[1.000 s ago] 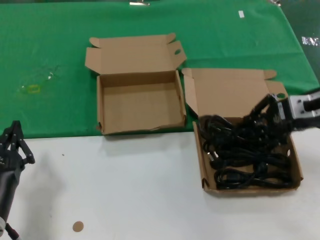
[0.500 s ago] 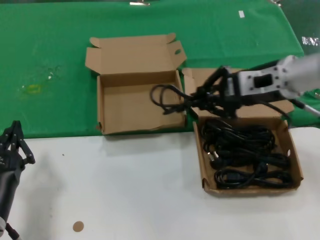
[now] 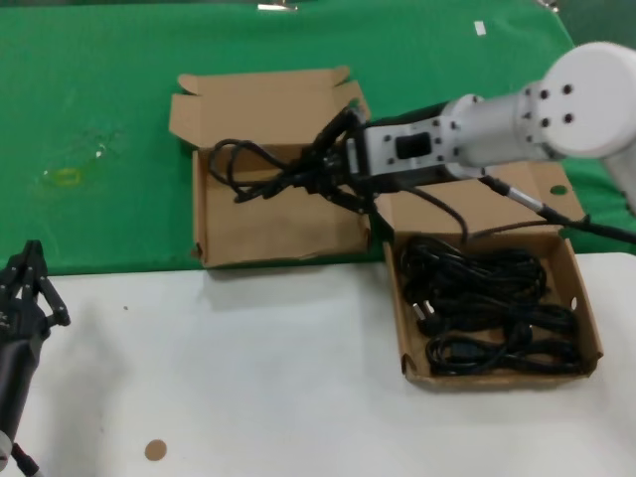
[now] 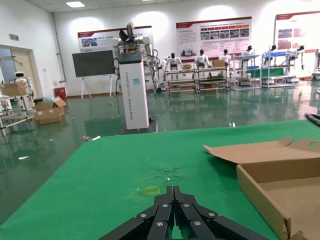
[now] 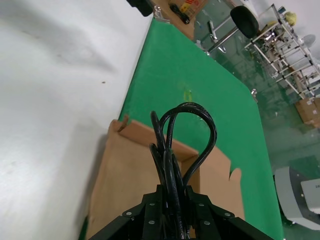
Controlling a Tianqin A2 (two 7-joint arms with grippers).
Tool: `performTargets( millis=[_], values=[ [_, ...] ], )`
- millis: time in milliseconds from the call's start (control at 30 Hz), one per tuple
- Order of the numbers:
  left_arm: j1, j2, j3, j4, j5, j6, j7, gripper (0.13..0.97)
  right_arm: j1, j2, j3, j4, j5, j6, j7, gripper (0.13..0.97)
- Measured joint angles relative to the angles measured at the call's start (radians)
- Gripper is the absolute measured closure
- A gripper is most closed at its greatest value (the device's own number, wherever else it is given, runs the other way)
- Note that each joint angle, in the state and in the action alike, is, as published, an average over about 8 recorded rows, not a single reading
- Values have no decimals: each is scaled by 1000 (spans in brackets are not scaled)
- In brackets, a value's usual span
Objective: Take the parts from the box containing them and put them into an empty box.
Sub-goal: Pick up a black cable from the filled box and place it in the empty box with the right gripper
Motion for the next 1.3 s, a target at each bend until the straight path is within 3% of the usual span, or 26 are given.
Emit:
performTargets(
  millis=[533, 1300],
  values=[
    [0, 0, 0, 0, 0, 0, 0, 945, 56, -142, -32, -236, -17, 112, -124, 866],
    [0, 0, 0, 0, 0, 0, 0, 945, 111, -235, -39, -466, 7, 183, -257, 866]
  ],
)
